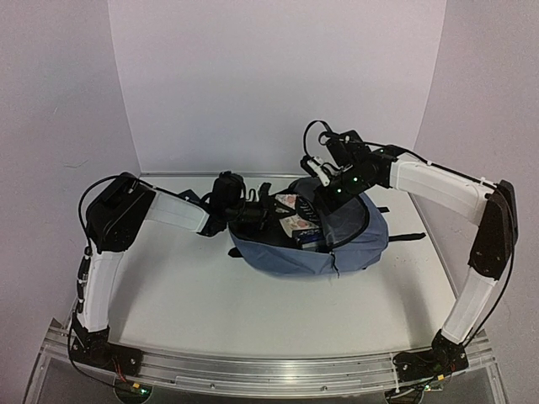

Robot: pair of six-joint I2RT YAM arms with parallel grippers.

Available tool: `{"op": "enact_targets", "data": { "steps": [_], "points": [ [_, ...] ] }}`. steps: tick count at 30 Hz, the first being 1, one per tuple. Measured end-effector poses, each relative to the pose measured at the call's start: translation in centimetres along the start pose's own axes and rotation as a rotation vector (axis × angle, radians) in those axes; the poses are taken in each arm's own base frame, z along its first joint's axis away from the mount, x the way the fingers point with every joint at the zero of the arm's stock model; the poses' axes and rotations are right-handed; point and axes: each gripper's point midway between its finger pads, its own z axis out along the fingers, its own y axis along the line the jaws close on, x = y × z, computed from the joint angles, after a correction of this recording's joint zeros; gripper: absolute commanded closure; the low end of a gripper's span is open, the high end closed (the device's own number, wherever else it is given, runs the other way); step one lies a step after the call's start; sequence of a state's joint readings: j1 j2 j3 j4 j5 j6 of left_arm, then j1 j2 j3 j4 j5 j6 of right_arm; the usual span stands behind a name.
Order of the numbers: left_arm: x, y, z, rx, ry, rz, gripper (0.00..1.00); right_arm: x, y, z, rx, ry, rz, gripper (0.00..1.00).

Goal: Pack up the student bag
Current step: Place the book in the student bag.

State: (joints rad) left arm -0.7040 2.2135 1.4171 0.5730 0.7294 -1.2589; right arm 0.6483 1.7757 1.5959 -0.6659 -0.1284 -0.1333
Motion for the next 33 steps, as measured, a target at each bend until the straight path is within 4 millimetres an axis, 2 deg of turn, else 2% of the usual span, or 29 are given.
{"op": "enact_targets", "data": {
  "steps": [4, 8, 11, 15, 16, 21, 24, 26, 33],
  "points": [
    [0.2, 0.8, 0.1, -0.041, -0.004, 0.001, 0.59, 0.1, 0.0, -0.1, 0.001, -0.001, 0.000, 1.00],
    [0.6, 3.3, -0.9, -0.176, -0.028, -0.029, 0.43, 0.2, 0.0, -0.1, 0.000, 0.000, 0.000, 1.00],
    [0.8, 4.2, -2.1, -0.266, -0.054, -0.030, 0.40, 0.2, 0.0, -0.1, 0.000, -0.002, 0.000, 1.00],
    [0.8, 3.4, -3.8, -0.324, -0.093, -0.002, 0.39, 0.2, 0.0, -0.1, 0.000, -0.002, 0.000, 1.00],
    [0.9, 3.2, -4.3, -0.335, -0.106, 0.004, 0.40, 0.2, 0.0, -0.1, 0.000, -0.002, 0.000, 1.00],
    [1.1, 2.7, -5.4, -0.353, -0.127, 0.023, 0.60, 0.2, 0.0, -0.1, -0.001, -0.002, 0.003, 1.00],
    [1.5, 3.3, -5.6, -0.363, -0.120, 0.018, 0.81, 0.2, 0.1, 0.0, -0.004, -0.002, 0.003, 1.00],
    [1.8, 3.6, -5.7, -0.362, -0.115, 0.008, 0.88, 0.3, 0.2, 0.1, -0.011, -0.001, 0.003, 1.00],
    [1.4, 3.2, -4.1, -0.304, -0.096, 0.010, 0.90, 0.8, 0.7, 0.4, -0.040, 0.007, 0.006, 1.00]
  ]
}}
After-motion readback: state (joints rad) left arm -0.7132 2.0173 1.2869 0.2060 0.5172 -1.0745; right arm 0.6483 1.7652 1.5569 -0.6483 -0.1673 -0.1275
